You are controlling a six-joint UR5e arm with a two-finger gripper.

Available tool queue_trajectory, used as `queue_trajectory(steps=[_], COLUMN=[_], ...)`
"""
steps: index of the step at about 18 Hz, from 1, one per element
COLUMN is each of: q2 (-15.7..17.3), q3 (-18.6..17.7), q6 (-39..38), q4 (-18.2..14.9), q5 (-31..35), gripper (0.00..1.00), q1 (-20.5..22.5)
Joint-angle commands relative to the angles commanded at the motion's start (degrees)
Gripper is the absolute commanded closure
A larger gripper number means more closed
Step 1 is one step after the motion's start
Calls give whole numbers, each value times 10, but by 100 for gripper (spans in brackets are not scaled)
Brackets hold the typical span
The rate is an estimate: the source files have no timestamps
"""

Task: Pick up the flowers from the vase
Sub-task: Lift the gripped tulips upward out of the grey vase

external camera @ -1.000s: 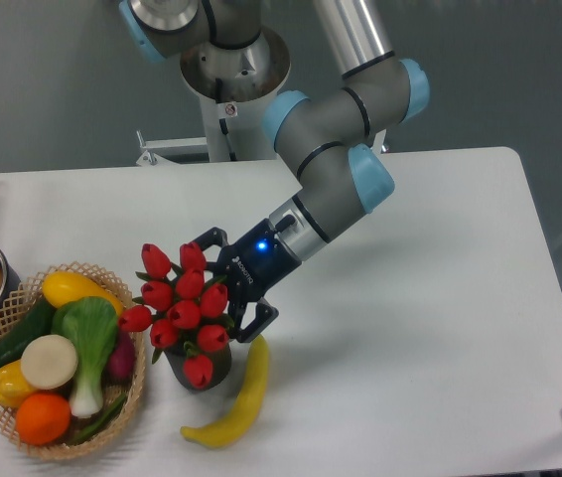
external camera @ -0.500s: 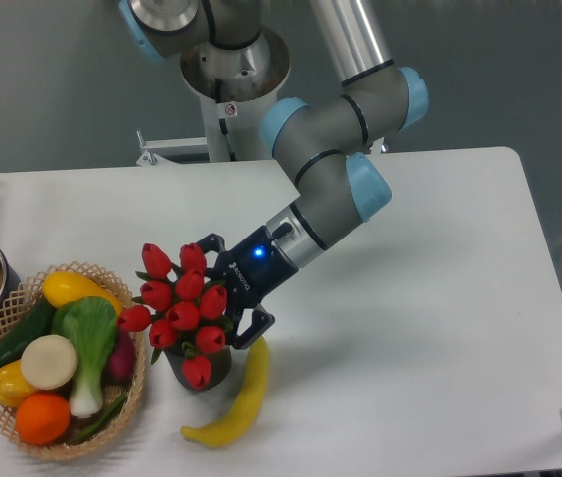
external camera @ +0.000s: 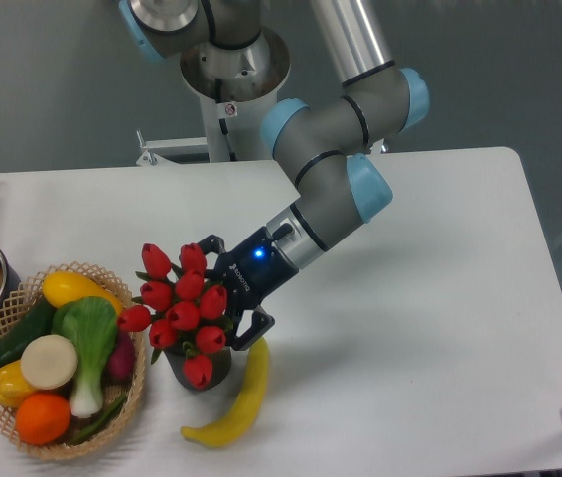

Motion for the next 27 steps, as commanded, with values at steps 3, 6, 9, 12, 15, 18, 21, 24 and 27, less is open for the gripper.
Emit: queue_trajectory(steps=[3, 6, 9, 12, 15, 18, 21, 24, 27], q2=[-1, -1, -1, -1, 2, 3, 6, 15, 23], q3=[-1, 0, -2, -3, -6, -9, -11, -11, -11], q6=[1, 2, 1, 1, 0, -1, -2, -17, -27], q4=[0, 0, 1, 1, 1, 2, 2, 3, 2], q5=[0, -1, -1, -1, -4, -13, -21, -22, -25], gripper=[31, 38, 49, 55, 60, 63, 63, 63, 63], q1=[0, 0, 0, 0, 0, 1, 1, 1, 3])
